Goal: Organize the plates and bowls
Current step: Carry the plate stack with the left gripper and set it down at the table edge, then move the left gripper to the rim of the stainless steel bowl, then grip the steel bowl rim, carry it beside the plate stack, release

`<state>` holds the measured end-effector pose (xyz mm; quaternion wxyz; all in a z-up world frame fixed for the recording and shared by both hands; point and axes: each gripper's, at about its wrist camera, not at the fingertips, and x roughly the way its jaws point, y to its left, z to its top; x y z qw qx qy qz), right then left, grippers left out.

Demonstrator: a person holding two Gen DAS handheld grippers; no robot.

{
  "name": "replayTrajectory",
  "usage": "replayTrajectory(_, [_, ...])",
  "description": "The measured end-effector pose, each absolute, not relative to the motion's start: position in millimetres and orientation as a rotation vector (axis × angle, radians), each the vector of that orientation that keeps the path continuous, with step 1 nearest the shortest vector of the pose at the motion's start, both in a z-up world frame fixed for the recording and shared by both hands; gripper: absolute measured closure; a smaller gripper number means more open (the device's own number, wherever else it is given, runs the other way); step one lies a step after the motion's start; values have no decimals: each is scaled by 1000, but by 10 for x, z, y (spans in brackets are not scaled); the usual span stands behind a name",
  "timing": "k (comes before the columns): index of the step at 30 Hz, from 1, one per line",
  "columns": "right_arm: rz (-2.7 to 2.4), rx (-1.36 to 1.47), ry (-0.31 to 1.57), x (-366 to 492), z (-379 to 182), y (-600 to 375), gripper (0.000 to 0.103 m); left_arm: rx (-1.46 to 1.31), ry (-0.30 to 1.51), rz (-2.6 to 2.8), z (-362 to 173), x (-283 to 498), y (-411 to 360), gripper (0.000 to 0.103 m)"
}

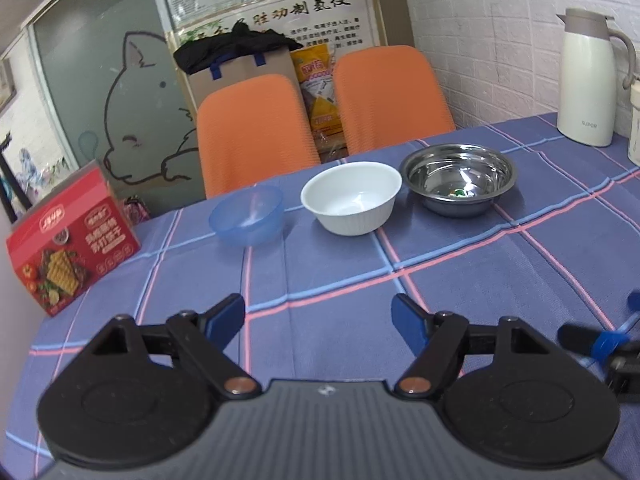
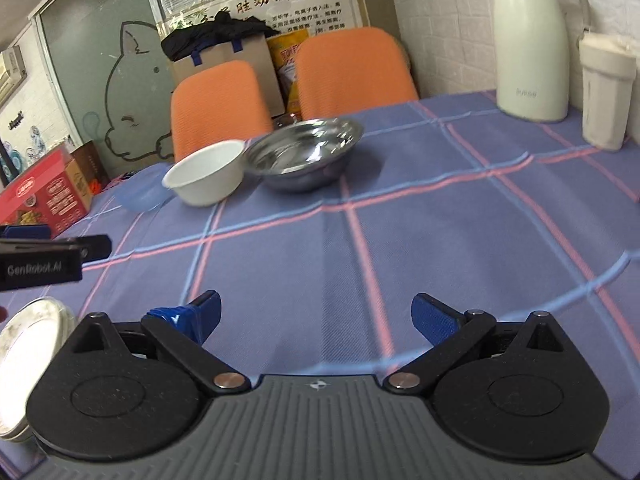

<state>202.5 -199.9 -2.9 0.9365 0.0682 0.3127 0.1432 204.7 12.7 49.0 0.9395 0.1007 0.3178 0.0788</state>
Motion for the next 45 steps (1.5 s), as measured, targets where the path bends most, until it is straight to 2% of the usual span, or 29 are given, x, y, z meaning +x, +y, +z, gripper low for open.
replayTrajectory(6, [255,62,601,2444,177,-2189,14,224,668,38,619,2470,99,28])
replayTrajectory(16, [291,169,647,3229,223,-2222,14,49,681,-212,877,3912,187,28])
replayTrajectory(27, [247,188,741,4010,-68,-2087,14,114,892,-296,235,5229,-149,28])
replayTrajectory(37, [224,4,771,4065,-123,-1958,14,61,1002,-362,-5,5349,-310,27])
replayTrajectory(45, [231,-24,800,3831,-22,-2061,14,21,1026,-416,7,5201,-453,27])
